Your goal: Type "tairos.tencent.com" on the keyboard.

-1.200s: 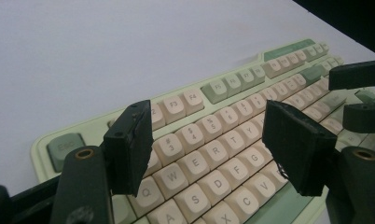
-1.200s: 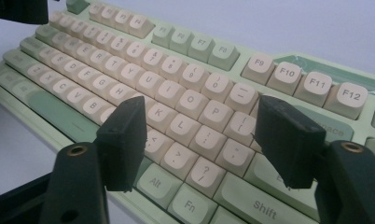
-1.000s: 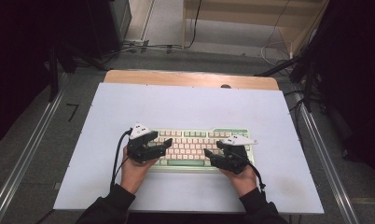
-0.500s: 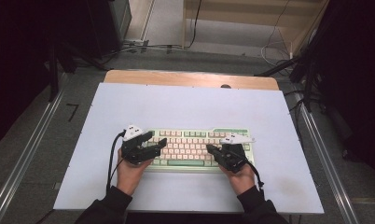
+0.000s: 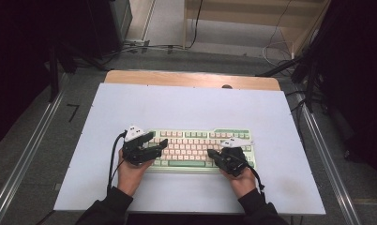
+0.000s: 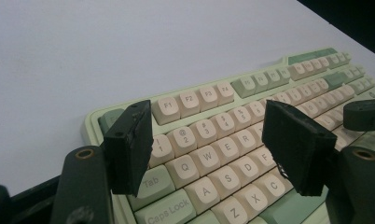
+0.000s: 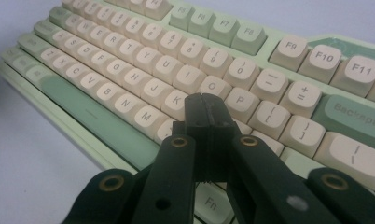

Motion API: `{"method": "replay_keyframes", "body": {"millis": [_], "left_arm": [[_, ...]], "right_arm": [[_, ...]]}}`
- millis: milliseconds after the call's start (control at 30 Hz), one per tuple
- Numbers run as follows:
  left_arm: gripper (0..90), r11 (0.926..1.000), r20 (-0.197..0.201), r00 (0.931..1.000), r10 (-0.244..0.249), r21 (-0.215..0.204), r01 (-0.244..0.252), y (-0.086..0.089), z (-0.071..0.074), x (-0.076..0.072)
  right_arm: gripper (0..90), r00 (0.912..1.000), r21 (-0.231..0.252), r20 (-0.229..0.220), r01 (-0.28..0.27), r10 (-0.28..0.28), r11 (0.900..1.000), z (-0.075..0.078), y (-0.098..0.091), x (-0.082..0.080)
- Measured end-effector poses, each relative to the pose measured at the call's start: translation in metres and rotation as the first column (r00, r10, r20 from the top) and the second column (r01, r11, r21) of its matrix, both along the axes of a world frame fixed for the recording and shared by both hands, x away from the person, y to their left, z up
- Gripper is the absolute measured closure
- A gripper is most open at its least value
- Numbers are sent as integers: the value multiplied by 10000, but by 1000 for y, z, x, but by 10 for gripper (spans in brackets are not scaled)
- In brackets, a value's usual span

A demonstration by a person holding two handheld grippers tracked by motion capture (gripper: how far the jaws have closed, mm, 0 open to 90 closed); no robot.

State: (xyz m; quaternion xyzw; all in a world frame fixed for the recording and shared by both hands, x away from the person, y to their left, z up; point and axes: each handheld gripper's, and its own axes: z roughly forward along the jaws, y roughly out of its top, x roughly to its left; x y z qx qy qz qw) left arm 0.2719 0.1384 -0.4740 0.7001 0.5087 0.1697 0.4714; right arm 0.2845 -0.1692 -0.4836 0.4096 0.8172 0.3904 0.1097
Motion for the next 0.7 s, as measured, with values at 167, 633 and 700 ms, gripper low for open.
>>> {"method": "replay_keyframes", "body": {"millis": [167, 633, 700], "left_arm": [[339, 10000, 26, 10000, -25, 24, 25, -1, 0, 0], [339, 10000, -36, 10000, -59, 56, 59, -2, -1, 0], [339, 10000, -34, 10000, -54, 40, 54, -2, -1, 0]], "right_arm": [[874, 10000, -89, -77, -54, 53, 9999, -3, 1, -1], [874, 9999, -1, -120, -43, 43, 10000, -4, 0, -3], [874, 9999, 3, -109, -37, 37, 10000, -4, 0, -3]]}}
